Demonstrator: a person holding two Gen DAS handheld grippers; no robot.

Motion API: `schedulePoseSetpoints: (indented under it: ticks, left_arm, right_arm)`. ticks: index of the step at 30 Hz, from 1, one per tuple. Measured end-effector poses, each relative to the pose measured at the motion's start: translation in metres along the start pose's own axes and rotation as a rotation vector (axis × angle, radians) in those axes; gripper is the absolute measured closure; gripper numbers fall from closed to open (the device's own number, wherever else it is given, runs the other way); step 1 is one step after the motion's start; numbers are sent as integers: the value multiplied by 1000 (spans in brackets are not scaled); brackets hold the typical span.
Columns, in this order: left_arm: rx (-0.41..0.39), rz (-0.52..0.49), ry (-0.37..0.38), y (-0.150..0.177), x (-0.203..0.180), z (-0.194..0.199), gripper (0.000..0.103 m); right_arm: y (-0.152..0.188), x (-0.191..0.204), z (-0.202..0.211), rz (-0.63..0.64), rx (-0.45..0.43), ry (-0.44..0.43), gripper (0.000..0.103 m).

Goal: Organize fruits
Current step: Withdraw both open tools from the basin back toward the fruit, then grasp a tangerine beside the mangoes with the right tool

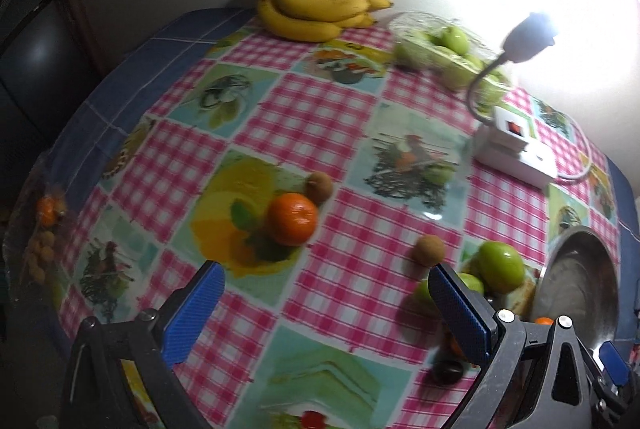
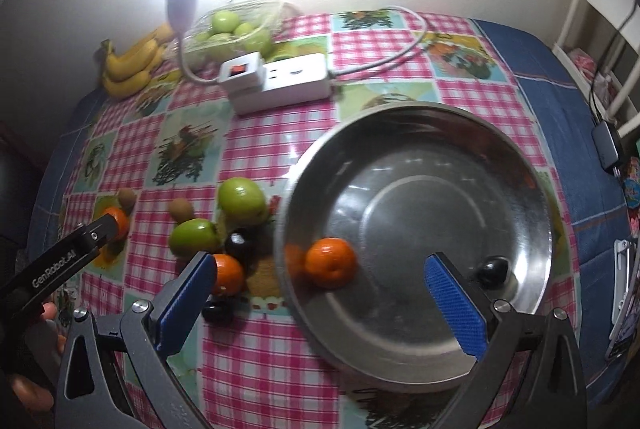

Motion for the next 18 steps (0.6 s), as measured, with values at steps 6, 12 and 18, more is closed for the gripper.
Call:
schedulePoseSetpoints:
  ticks: [6, 12, 18]
  left_arm:
    - [9, 26, -46, -1, 22, -2, 0]
    - [71, 67, -41, 5, 42, -11, 0]
    - [86, 81, -9, 8, 48, -14, 0]
  right_arm:
    - [5, 38, -8, 88, 16, -8, 0]
    - [14, 71, -16, 175, 41, -13, 0]
    - [20, 81, -22, 207, 66, -17, 0]
Point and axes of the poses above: each gripper's, at about its wrist camera, not at the fingertips, and z roughly against the way its jaws point, x to its left, y to its underside, the point moved 4 cm from there along -z, roughly the way its jaws point, and after that the axes turned 1 degree about -y, right-handed, at the moved point
